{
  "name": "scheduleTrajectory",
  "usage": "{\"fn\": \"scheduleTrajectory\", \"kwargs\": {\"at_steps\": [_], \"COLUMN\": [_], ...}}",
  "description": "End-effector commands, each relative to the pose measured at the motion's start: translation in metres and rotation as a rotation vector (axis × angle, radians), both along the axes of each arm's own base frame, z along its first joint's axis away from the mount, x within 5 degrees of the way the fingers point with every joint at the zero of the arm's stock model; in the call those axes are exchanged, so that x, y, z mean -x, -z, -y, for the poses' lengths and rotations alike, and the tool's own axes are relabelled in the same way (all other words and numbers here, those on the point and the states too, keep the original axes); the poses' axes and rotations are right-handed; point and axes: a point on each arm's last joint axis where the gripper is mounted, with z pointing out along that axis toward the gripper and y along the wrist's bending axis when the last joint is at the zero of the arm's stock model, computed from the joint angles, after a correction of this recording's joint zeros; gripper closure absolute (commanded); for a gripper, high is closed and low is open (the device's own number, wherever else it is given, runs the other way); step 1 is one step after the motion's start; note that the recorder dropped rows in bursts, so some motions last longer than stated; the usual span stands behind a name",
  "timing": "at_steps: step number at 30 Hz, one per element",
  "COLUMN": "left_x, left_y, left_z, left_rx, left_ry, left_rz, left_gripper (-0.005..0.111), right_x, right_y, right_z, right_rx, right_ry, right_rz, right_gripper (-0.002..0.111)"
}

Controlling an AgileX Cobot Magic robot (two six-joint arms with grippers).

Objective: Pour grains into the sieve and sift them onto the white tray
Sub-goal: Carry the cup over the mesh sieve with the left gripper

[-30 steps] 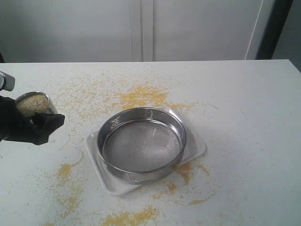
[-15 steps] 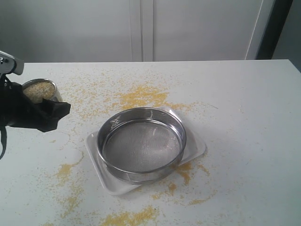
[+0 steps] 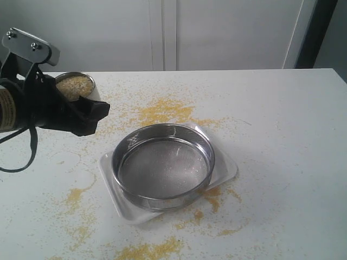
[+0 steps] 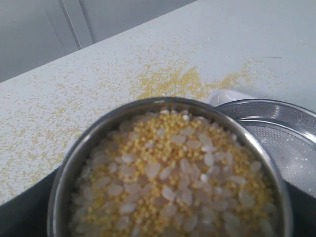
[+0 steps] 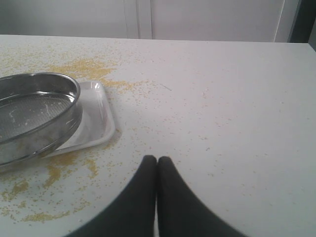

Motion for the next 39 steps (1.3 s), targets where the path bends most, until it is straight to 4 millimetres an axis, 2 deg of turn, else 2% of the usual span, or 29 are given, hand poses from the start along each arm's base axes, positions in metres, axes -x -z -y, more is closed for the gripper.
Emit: {"fn": "scheduleTrajectory", "kwargs": {"at_steps": [1,6,12,19,31,39], "left_x": [-0.001,-0.002,-0.012,-0.020,-0.036,-0.037], "left_y": [-0.007,-0.006,-0.004,0.007,0.016,0.023], "left_z": [0.014,0.027,0.049,0.075,0.089,0.099], "left_rx": [0.036,-0.010,-0.068,-0.175,-0.237,-0.281], "left_ry": [0.020,0.040,0.060,0.076,0.085,0.091], "left_rz": [-0.007,-0.010,-0.011,-0.012,-0.006,-0.004], "left_gripper": [0.107,0.107,0.107,0.107,0.107,0.107], "right_x": [0.000,0.000,0.000,0.000,0.000,0.000], "right_y": [0.001,0.001,0.001,0.001,0.001,0.001], "right_z": [0.000,0.000,0.000,0.000,0.000,0.000], "right_rx": [-0.007,-0.007,-0.007,-0.007,-0.007,-0.007], "right_ry": [0.005,0.005,0.005,0.005,0.005,0.005], "right_rz": [0.005,0.005,0.005,0.005,0.005,0.005], "right_gripper": [0.108,0.108,0.108,0.108,0.108,0.108]}}
